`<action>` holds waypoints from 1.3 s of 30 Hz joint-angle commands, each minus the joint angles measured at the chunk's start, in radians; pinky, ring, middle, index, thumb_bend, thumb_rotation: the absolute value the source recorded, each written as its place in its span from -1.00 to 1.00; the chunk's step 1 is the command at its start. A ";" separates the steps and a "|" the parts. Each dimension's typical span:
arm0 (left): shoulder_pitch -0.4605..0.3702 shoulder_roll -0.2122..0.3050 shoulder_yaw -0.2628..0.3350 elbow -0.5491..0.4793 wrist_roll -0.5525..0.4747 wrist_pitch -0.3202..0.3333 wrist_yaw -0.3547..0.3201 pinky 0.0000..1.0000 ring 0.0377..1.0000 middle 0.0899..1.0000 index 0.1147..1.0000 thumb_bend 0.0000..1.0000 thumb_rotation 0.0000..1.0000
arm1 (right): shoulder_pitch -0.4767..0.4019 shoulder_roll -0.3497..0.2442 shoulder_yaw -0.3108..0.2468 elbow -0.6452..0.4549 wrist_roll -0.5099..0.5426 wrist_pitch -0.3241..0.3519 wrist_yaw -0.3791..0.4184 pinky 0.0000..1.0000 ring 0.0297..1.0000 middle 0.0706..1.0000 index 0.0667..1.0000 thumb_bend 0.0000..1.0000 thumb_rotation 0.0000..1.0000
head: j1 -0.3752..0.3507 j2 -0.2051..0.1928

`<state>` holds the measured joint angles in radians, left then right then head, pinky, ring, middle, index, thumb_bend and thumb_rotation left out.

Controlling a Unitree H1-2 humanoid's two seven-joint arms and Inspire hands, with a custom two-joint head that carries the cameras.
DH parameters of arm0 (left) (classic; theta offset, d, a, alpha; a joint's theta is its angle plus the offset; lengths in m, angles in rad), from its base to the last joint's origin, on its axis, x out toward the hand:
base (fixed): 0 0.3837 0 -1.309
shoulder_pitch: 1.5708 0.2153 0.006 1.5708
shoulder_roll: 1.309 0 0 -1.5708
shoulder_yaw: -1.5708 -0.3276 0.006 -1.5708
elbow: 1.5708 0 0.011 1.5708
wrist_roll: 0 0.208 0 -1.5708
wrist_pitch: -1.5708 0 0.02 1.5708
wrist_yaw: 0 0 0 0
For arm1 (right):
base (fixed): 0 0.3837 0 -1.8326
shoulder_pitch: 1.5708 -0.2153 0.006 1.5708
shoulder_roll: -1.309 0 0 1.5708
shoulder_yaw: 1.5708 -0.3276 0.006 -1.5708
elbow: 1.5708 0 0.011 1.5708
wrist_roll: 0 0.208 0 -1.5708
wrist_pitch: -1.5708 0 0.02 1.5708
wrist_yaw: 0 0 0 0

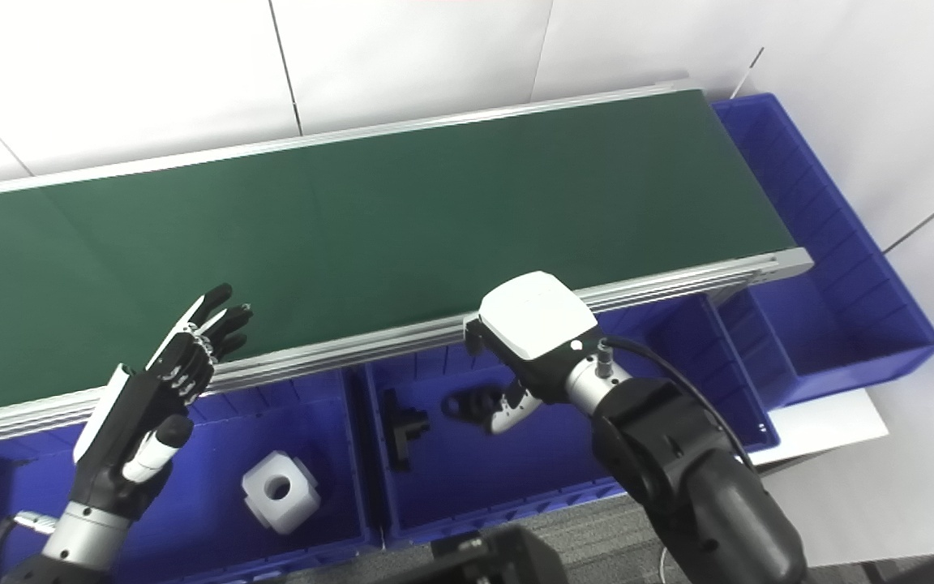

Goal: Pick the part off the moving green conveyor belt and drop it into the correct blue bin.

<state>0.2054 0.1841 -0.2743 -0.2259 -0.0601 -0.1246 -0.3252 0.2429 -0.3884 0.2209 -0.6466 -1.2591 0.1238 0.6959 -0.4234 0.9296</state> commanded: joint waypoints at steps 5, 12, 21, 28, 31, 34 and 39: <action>-0.002 -0.015 -0.003 -0.029 -0.006 -0.022 0.001 0.84 0.86 0.76 0.89 0.62 0.63 | -0.006 0.004 -0.020 -0.019 -0.008 -0.036 -0.006 0.92 0.81 0.89 0.82 1.00 0.86 | 0.011 -0.003; 0.003 -0.025 -0.006 -0.019 0.004 -0.034 -0.002 0.84 0.86 0.78 0.88 0.61 0.64 | -0.015 0.009 -0.016 -0.018 0.003 -0.047 -0.018 0.93 0.78 0.85 0.85 1.00 0.94 | 0.042 -0.015; 0.018 -0.059 -0.039 0.052 0.041 -0.098 0.007 0.83 0.83 0.77 0.86 0.63 0.60 | 0.017 0.097 -0.065 0.049 0.356 -0.060 -0.272 0.16 0.39 0.54 0.64 0.83 0.96 | 0.223 -0.087; 0.023 -0.085 -0.061 0.127 0.084 -0.171 0.016 0.86 0.84 0.78 0.88 0.60 0.57 | 0.039 0.196 -0.095 0.157 0.623 -0.084 -0.417 0.18 0.38 0.50 0.62 0.76 1.00 | 0.326 -0.150; 0.024 -0.093 -0.066 0.153 0.098 -0.200 0.021 0.88 0.84 0.79 0.88 0.60 0.56 | 0.052 0.278 -0.121 0.208 0.804 -0.072 -0.464 0.21 0.40 0.55 0.59 0.78 0.94 | 0.337 -0.162; 0.021 -0.103 -0.072 0.188 0.111 -0.239 0.024 0.89 0.83 0.79 0.88 0.58 0.55 | 0.071 0.400 -0.156 0.301 1.027 -0.082 -0.505 0.28 0.41 0.53 0.58 0.73 0.89 | 0.356 -0.198; 0.018 -0.103 -0.083 0.222 0.132 -0.274 0.024 0.86 0.83 0.81 0.90 0.55 0.55 | 0.082 0.413 -0.147 0.468 1.101 -0.254 -0.541 0.37 0.48 0.57 0.65 0.56 0.95 | 0.363 -0.231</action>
<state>0.2308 0.0860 -0.3573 0.0059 0.0669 -0.3505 -0.3115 0.3281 0.0526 0.0804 -0.1750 -0.1743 -0.0102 0.1779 -0.0614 0.6980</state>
